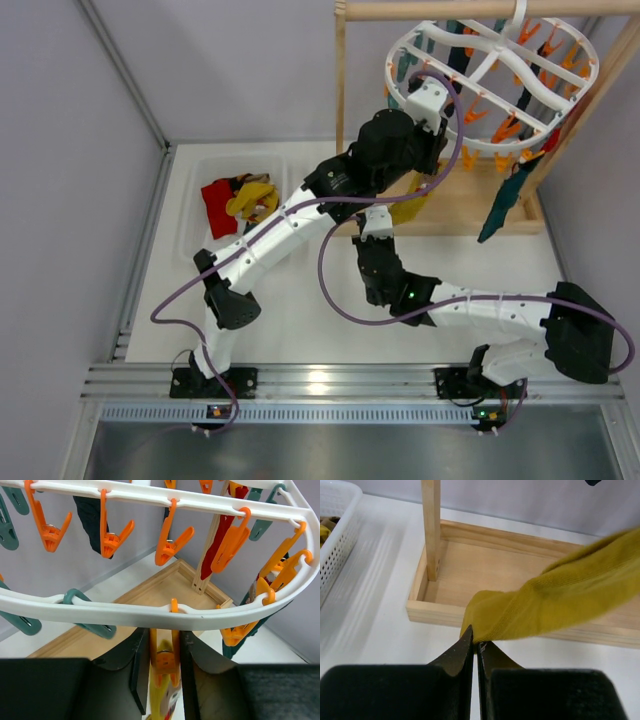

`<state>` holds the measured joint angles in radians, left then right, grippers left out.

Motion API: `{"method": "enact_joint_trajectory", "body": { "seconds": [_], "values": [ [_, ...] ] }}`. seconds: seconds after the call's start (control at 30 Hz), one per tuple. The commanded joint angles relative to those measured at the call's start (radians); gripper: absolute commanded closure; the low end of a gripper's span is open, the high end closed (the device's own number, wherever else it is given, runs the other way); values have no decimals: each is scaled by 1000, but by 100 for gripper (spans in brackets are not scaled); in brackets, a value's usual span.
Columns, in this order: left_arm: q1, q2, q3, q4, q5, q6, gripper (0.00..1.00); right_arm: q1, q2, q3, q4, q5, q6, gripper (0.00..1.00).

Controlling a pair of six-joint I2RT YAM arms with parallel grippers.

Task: Remove the socks clipped to the hanger

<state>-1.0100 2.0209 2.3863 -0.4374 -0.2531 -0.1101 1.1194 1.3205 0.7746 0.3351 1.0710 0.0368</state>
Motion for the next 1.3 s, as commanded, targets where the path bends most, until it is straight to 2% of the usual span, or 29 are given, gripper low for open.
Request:
{"method": "enact_joint_trajectory", "body": {
  "seconds": [0.0,0.13,0.2,0.23,0.3,0.33,0.43,0.47,0.57,0.6,0.77,0.87,1.07,1.17,1.27],
  "values": [
    [1,9,37,65,-23,4,80,30,-6,19,19,0,35,100],
    [1,-2,14,66,-37,7,82,31,-36,-17,-5,-42,89,100],
    [2,-20,-18,66,-37,9,77,31,-67,-50,-27,-98,109,100],
    [2,-31,-30,66,-38,10,66,31,-81,-66,-36,-117,118,100],
    [2,-71,-82,65,-49,6,54,31,-130,-107,-70,-175,149,100],
    [2,-85,-104,65,-64,1,41,31,-151,-126,-88,-201,150,100],
    [1,-186,-235,62,-84,-3,27,30,-245,-192,-136,-281,192,100],
    [2,-223,-328,63,-128,-23,17,30,-292,-224,-152,-310,195,100],
    [2,-361,-464,63,-210,-63,5,26,-346,-267,-197,-405,209,100],
    [4,-395,-554,62,-234,-69,1,25,-374,-273,-209,-425,215,100],
    [10,-673,-849,48,-403,-158,1,20,-428,-313,-252,-437,221,100],
    [27,-818,-1039,-41,-466,-259,1,11,-434,-310,-248,-451,206,100],
    [68,-967,-1176,-300,-427,-373,1,-12,-342,-215,-199,-516,109,100],
    [68,-1089,-1248,-334,-313,-335,1,-33,-255,-111,-180,-583,52,100],
    [68,-1235,-1292,-368,-288,-320,1,-87,-138,15,-150,-709,17,100]
  ]
}}
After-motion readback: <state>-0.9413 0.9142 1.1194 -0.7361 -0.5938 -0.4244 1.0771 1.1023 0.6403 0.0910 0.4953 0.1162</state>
